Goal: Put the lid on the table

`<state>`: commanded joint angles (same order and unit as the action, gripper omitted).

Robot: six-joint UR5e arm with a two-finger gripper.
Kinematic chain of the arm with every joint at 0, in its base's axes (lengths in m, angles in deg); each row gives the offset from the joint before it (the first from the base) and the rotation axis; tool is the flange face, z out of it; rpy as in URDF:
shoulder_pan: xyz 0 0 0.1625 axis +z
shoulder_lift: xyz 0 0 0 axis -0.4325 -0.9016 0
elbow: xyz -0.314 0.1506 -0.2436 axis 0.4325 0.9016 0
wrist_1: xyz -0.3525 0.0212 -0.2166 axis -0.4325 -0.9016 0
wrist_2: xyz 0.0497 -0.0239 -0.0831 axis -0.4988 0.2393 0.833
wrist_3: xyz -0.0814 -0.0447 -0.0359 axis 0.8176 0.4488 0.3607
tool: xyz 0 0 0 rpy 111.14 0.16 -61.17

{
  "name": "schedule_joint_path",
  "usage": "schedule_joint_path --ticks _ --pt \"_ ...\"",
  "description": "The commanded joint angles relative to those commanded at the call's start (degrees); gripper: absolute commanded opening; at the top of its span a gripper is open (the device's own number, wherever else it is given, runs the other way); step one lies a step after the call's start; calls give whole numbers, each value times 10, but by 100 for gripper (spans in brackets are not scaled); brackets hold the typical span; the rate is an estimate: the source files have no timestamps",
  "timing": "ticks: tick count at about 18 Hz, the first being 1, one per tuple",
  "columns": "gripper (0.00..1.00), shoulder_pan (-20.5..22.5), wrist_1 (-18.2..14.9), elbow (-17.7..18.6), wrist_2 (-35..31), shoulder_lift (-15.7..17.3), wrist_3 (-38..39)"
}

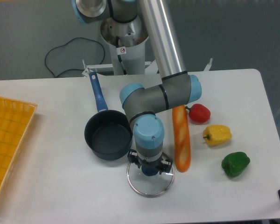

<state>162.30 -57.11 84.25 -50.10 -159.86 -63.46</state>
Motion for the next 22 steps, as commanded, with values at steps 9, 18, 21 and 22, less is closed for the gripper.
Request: schedule_joint_path --ticks 9,18,21,22 --pt "100 -1 -2 11 -5 37 -1" --pt "100 -1 -2 67 -63 110 -35" --pt "100 4 0 83 -63 124 -39" --pt "100 6 -2 82 -69 129 -41"
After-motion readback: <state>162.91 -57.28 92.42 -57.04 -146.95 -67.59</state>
